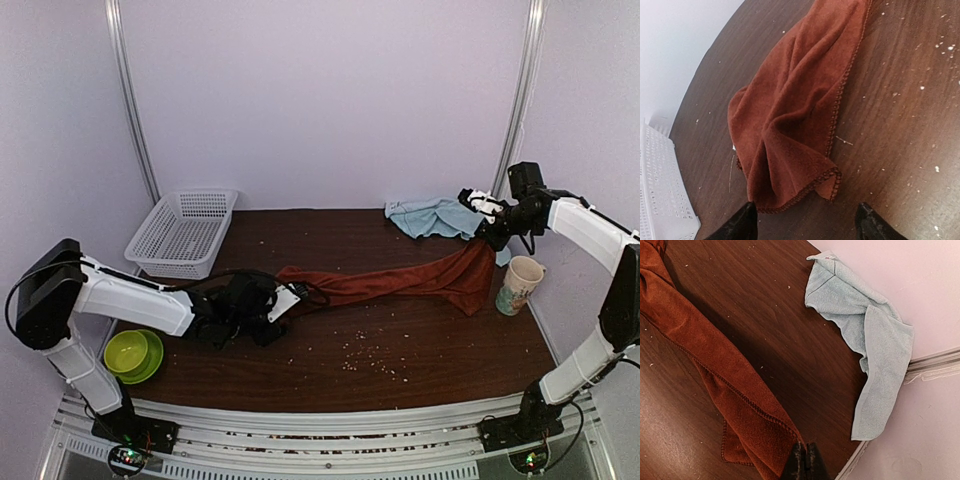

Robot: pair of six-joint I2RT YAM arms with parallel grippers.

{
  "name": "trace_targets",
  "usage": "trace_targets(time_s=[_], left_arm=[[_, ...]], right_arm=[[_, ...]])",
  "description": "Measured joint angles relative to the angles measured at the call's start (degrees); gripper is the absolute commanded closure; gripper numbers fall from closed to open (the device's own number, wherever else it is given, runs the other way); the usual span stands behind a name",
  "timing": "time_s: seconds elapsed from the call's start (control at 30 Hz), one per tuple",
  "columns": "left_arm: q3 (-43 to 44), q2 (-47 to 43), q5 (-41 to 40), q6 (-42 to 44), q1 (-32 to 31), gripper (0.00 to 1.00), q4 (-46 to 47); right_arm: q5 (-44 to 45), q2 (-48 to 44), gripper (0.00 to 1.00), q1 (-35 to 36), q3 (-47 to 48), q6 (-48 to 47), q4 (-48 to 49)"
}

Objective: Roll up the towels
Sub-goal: Flatten out the towel at the center of the board.

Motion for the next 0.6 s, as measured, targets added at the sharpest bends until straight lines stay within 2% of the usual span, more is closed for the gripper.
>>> trace_targets(time_s=[0.27, 0.33, 0.57, 0.6], left_arm=[[3.2, 8.7, -7.6, 1.5, -0.2, 0.51, 0.2], [3.5, 9.6, -8.7, 1.8, -0.2, 0.59, 0.4], [3.6, 9.9, -10.1, 2.9, -0.2, 0.99, 3.2], [3.6, 9.9, -9.9, 2.9, -0.2, 1.0, 3.5]], right_arm=[[-0.3, 0.0, 1.0, 0.4, 0.0, 0.6, 0.0], [-0.3, 0.0, 1.0, 0.5, 0.0, 0.7, 0.0], [-0.3, 0.0, 1.0, 0.6, 0.0, 1.2, 0.1], [-0.3, 0.0, 1.0, 0.6, 0.0, 1.2, 0.1]])
